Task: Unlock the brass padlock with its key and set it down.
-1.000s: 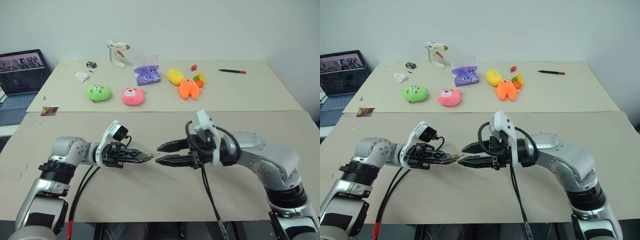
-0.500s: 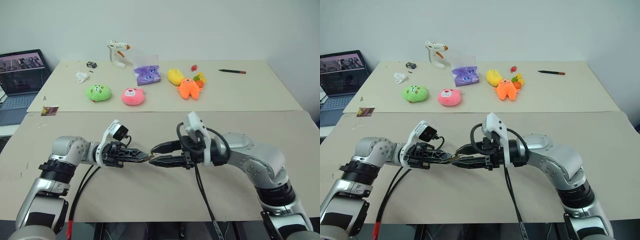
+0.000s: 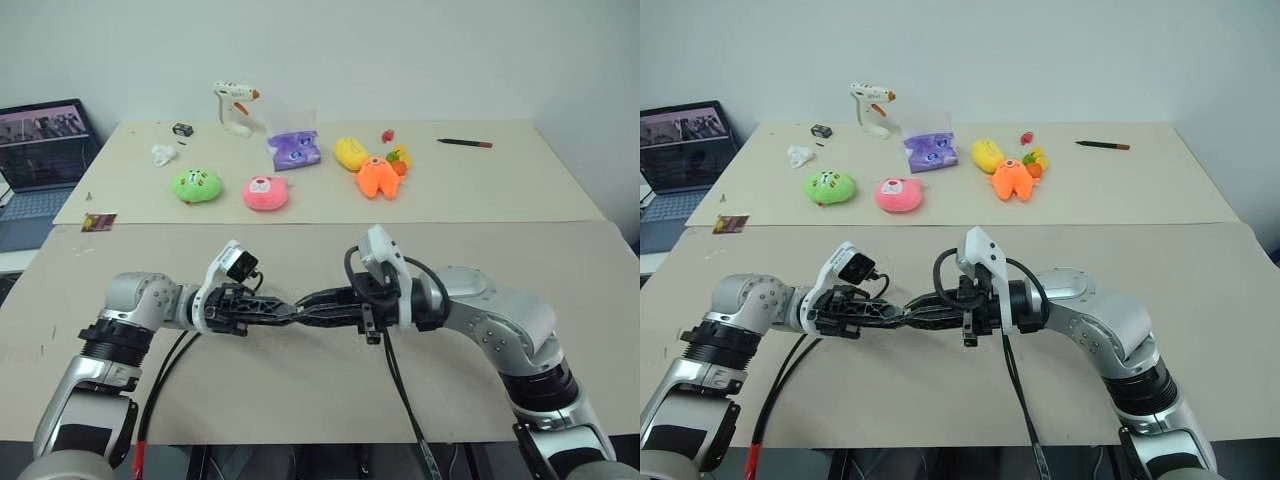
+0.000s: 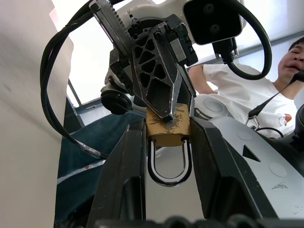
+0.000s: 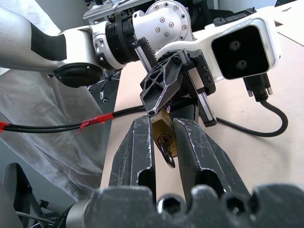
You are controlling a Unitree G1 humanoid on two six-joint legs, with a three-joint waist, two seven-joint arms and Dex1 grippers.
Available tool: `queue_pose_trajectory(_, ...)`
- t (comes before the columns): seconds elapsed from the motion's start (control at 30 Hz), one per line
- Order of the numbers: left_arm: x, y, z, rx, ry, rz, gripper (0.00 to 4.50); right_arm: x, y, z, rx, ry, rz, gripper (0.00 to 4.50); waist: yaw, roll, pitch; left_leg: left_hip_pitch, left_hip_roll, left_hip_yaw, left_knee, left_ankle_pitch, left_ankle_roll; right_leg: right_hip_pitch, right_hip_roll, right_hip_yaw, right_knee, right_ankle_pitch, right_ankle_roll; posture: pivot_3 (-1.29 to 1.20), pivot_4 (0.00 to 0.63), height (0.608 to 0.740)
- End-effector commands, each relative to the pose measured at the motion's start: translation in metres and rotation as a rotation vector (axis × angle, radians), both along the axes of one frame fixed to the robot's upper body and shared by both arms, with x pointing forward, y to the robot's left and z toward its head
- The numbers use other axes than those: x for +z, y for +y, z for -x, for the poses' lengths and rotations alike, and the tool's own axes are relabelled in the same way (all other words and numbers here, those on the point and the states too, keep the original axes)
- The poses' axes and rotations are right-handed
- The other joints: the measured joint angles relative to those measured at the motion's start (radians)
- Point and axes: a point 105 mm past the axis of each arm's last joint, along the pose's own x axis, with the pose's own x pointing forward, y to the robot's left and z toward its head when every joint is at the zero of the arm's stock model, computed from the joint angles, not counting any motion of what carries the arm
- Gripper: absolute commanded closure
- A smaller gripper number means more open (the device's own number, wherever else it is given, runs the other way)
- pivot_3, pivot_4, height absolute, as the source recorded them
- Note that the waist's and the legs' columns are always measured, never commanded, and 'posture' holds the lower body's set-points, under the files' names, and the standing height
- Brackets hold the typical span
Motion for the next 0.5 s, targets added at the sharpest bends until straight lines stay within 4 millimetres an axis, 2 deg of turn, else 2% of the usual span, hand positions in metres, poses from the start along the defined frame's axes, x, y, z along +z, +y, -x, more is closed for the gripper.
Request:
queue_pose_trajectory(0.03, 0.0091, -0.0006, -0.0005, -0.001, -0.042, 0.023, 3.67, 0.0110, 0.0043, 0.0048, 0.035, -0.044, -0.034, 4.23, 0.000, 0.000, 0.000, 0.000, 0.000, 0.000, 0.000, 0.000, 0.000, 0.000, 0.000, 0.000, 0.000, 0.000, 0.000, 0.00, 0.150, 0.740)
queue_pose_trajectory(0.37, 0.0089, -0.0018, -0.0021, 0.010, -0.058, 0.017, 3.67, 0.0113, 0.0050, 0.0050, 0.040, -0.058, -0.031, 4.25, 0.000, 0.000, 0.000, 0.000, 0.000, 0.000, 0.000, 0.000, 0.000, 0.000, 0.000, 0.000, 0.000, 0.000, 0.000, 0.00, 0.150, 0.740)
queue_pose_trajectory(0.43, 0.0080, -0.0026, -0.0031, 0.016, -0.057, 0.013, 2.66, 0.0111, 0.0052, 0.0049, 0.040, -0.060, -0.030, 4.25, 0.000, 0.000, 0.000, 0.000, 0.000, 0.000, 0.000, 0.000, 0.000, 0.000, 0.000, 0.000, 0.000, 0.000, 0.000, 0.00, 0.150, 0.740)
queue_pose_trajectory(0.47, 0.0077, -0.0029, -0.0033, 0.018, -0.056, 0.013, 2.46, 0.0110, 0.0052, 0.0050, 0.041, -0.060, -0.030, 4.25, 0.000, 0.000, 0.000, 0.000, 0.000, 0.000, 0.000, 0.000, 0.000, 0.000, 0.000, 0.000, 0.000, 0.000, 0.000, 0.00, 0.150, 0.740)
queue_pose_trajectory(0.5, 0.0078, -0.0030, -0.0034, 0.018, -0.053, 0.015, 2.00, 0.0109, 0.0053, 0.0051, 0.042, -0.061, -0.029, 4.25, 0.000, 0.000, 0.000, 0.000, 0.000, 0.000, 0.000, 0.000, 0.000, 0.000, 0.000, 0.000, 0.000, 0.000, 0.000, 0.00, 0.150, 0.740)
